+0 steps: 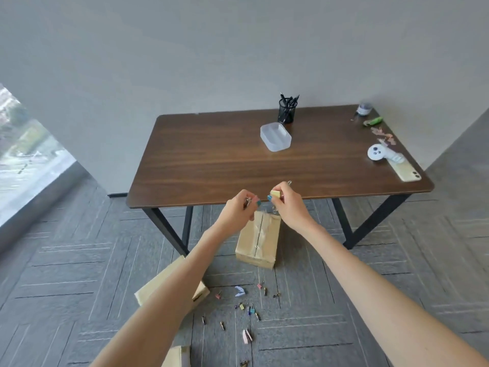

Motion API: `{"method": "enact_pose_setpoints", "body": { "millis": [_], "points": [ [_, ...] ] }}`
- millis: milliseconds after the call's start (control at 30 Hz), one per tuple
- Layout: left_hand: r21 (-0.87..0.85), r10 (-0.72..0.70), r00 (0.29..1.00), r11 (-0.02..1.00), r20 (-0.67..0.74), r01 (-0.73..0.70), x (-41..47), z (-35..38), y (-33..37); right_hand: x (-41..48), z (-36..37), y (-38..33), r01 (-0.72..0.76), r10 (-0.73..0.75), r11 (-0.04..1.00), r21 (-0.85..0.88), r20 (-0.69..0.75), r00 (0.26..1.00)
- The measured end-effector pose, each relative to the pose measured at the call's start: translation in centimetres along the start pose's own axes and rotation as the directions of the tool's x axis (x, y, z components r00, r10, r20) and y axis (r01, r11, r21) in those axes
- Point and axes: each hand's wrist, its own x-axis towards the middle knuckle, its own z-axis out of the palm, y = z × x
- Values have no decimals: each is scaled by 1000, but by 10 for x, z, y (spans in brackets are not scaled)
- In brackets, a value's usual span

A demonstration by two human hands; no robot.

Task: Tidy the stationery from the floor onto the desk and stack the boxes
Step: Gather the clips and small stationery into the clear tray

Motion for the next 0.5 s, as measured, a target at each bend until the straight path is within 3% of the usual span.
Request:
{"method": "enact_pose_setpoints", "body": {
  "millis": [500],
  "points": [
    [-51,-37,999,998,-11,36,161,17,6,164,-38,44,-91,90,995,27,29,996]
  ]
}}
